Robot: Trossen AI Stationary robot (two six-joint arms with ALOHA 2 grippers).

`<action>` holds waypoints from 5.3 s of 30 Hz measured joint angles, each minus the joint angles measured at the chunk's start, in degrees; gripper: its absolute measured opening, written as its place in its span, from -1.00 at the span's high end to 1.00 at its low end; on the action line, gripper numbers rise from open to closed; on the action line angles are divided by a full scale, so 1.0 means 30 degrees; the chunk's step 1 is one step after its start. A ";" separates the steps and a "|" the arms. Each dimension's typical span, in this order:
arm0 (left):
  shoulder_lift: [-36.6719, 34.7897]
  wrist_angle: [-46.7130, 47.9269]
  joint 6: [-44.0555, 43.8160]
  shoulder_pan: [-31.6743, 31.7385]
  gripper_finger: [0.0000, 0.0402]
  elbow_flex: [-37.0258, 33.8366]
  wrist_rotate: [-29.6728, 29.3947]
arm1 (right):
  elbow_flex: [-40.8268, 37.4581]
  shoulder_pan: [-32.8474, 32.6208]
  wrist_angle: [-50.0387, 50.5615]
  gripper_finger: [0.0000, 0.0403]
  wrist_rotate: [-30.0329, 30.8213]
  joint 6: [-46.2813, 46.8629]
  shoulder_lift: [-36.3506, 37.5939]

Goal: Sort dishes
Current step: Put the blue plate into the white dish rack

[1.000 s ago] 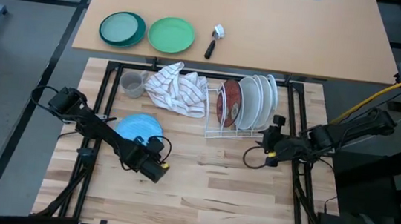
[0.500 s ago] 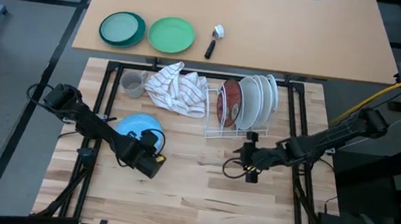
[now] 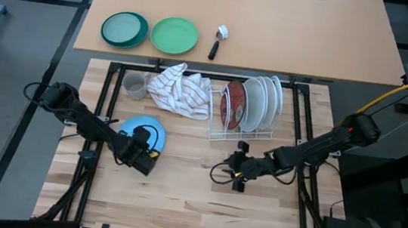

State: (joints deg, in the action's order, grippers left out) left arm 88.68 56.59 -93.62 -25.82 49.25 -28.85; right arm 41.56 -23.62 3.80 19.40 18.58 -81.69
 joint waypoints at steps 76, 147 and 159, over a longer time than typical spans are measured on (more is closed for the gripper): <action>-0.0806 -0.3545 0.0342 -0.0930 1.00 -0.1317 0.2728 | 0.0561 0.0000 -0.9226 0.18 0.1830 1.1833 -0.7503; 0.2333 -0.8209 0.0194 -0.1695 1.00 -0.0343 0.1633 | 0.3453 0.1115 -1.1822 0.75 0.1778 1.3715 -1.0555; 0.2333 -0.2679 -0.4055 -0.3711 1.00 -0.0326 0.1346 | 0.3419 0.1144 -1.3681 0.84 0.3423 1.1764 -1.0105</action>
State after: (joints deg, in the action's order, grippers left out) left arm 95.68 48.56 -105.79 -36.96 48.27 -24.81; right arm 51.82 -20.18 -37.24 29.67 53.87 -112.01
